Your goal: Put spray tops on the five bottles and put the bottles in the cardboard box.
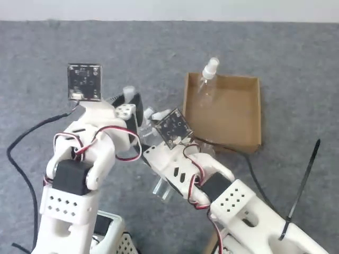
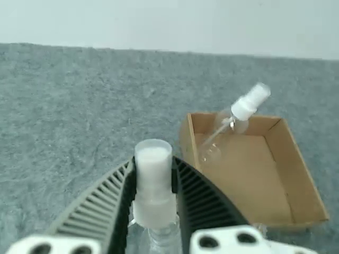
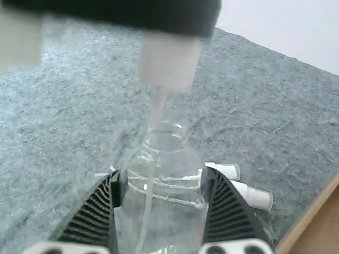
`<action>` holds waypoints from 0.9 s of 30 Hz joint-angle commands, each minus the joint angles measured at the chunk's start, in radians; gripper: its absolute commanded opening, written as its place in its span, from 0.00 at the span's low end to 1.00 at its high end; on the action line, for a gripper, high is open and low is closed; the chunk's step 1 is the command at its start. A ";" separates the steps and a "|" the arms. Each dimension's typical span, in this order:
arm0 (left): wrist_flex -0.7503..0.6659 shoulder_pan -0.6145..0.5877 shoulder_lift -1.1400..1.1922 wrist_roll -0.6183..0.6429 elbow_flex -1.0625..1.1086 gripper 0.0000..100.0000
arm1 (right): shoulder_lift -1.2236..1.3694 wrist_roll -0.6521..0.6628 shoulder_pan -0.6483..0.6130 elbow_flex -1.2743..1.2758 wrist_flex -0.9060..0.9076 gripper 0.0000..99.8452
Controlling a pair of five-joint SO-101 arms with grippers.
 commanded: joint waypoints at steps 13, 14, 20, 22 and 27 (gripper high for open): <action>0.063 0.064 -0.026 -0.114 -0.039 0.14 | -0.041 -0.015 0.016 -0.008 -0.028 0.01; 0.063 0.051 -0.026 -0.114 -0.054 0.15 | -0.041 -0.014 0.016 -0.006 -0.028 0.01; 0.055 -0.083 -0.015 -0.115 -0.160 0.14 | -0.041 -0.014 0.016 -0.005 -0.028 0.01; 0.051 -0.097 -0.015 -0.117 -0.177 0.14 | -0.041 -0.014 0.016 -0.005 -0.028 0.01; 0.006 -0.101 -0.005 -0.155 -0.176 0.14 | -0.041 -0.014 0.015 -0.005 -0.028 0.01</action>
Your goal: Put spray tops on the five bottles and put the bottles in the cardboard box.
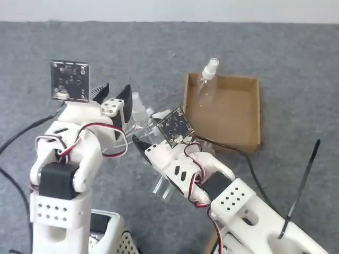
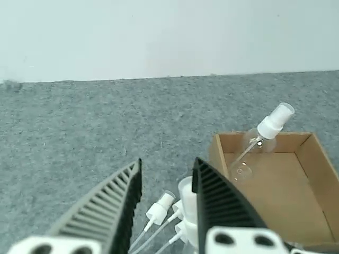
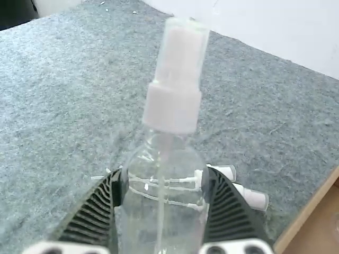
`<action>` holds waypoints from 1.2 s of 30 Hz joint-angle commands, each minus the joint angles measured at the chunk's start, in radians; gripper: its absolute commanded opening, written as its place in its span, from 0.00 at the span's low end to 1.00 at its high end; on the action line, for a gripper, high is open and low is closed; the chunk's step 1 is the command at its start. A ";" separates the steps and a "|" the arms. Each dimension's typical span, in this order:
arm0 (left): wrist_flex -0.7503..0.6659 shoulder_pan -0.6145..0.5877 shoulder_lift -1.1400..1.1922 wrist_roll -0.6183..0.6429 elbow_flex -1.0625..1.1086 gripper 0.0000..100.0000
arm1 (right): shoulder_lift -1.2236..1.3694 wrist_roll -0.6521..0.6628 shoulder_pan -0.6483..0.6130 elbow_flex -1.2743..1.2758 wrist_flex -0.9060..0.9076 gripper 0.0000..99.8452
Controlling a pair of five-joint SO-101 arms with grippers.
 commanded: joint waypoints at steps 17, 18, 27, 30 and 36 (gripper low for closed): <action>0.032 0.005 0.163 -0.025 -0.031 0.14 | -0.041 -0.012 0.013 -0.006 -0.028 0.01; 0.032 0.006 0.163 -0.025 -0.027 0.14 | -0.041 -0.012 0.013 -0.006 -0.028 0.01; 0.038 0.135 0.163 -0.052 0.010 0.14 | -0.041 -0.012 0.013 -0.006 -0.028 0.01; 0.038 0.127 0.163 -0.054 0.002 0.14 | -0.041 -0.012 0.013 -0.006 -0.027 0.01; 0.041 0.023 0.087 -0.060 -0.081 0.15 | -0.041 -0.012 0.015 -0.005 -0.025 0.01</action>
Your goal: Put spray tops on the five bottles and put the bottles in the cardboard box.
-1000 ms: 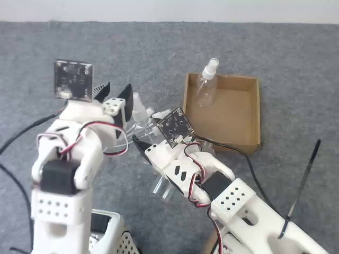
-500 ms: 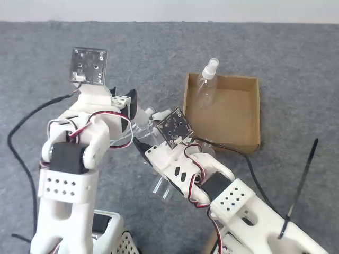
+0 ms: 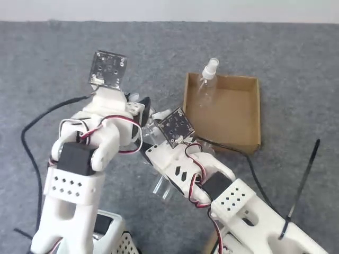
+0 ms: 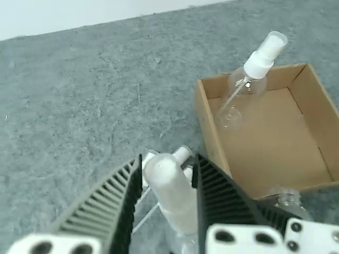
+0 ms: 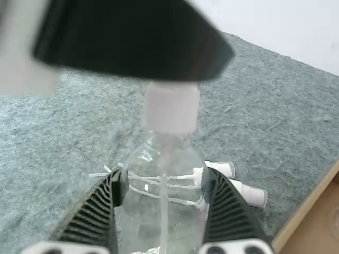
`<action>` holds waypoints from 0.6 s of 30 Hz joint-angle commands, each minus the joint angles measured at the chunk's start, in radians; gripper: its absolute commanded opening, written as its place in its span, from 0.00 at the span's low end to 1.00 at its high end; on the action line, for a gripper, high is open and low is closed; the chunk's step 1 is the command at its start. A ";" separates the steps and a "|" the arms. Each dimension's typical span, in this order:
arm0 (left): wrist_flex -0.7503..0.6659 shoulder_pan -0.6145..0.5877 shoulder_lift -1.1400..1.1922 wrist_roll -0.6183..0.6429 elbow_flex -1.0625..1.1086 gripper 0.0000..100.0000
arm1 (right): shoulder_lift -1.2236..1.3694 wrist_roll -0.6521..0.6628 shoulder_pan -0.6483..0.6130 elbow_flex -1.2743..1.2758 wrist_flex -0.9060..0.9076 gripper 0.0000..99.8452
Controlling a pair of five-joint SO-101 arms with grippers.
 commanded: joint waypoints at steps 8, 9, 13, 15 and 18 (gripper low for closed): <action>0.032 -0.209 -0.423 -0.018 0.048 0.15 | -0.042 -0.011 0.039 -0.064 0.059 0.01; 0.028 -0.209 -0.462 -0.040 0.094 0.15 | -0.041 -0.011 0.058 -0.097 0.087 0.01; -0.009 -0.192 -0.554 -0.084 0.274 0.15 | -0.030 -0.015 0.134 -0.265 0.234 0.01; -0.029 -0.161 -0.580 -0.084 0.352 0.15 | -0.030 -0.015 0.166 -0.338 0.283 0.01; -0.046 -0.044 -0.598 -0.097 0.450 0.15 | -0.004 -0.012 0.206 -0.448 0.320 0.01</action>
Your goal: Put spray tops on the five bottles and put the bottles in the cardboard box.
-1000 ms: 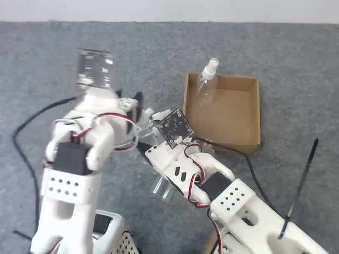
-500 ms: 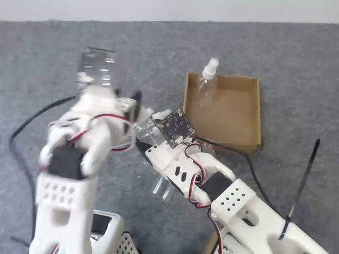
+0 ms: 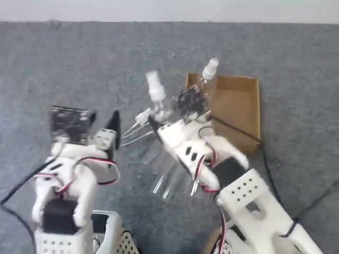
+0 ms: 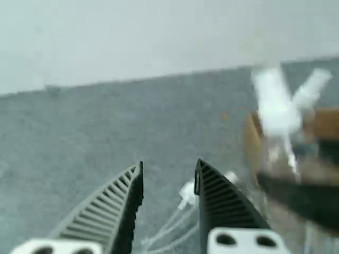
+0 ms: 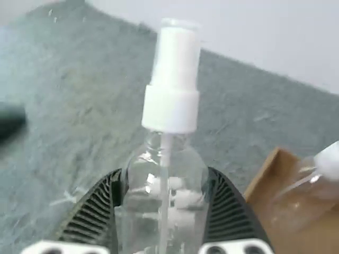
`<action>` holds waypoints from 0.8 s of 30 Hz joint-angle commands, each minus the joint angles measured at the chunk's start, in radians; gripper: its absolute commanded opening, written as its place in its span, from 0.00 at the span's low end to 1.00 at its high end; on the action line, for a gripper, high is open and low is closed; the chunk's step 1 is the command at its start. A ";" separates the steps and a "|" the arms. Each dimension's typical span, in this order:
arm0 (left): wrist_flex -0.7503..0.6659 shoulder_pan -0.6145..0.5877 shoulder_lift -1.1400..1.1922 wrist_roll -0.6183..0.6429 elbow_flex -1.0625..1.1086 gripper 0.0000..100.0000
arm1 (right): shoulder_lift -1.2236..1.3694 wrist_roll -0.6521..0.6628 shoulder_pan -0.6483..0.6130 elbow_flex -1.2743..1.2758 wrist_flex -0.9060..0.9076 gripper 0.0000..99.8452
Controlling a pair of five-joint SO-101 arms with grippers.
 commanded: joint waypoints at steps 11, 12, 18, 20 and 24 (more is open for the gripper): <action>-0.130 0.213 -0.037 -0.071 0.183 0.32 | 0.266 -0.018 0.019 -0.407 0.136 0.01; -0.160 0.213 -0.037 -0.071 0.203 0.32 | 0.265 -0.017 0.004 -0.417 0.163 0.01; -0.258 0.207 -0.035 -0.071 0.278 0.32 | 0.177 -0.012 -0.064 -0.460 0.318 0.01; -0.255 0.207 -0.038 -0.071 0.282 0.32 | 0.134 -0.011 -0.065 -0.460 0.355 0.01; -0.252 0.210 -0.037 -0.069 0.283 0.32 | 0.062 -0.009 -0.056 -0.459 0.433 0.01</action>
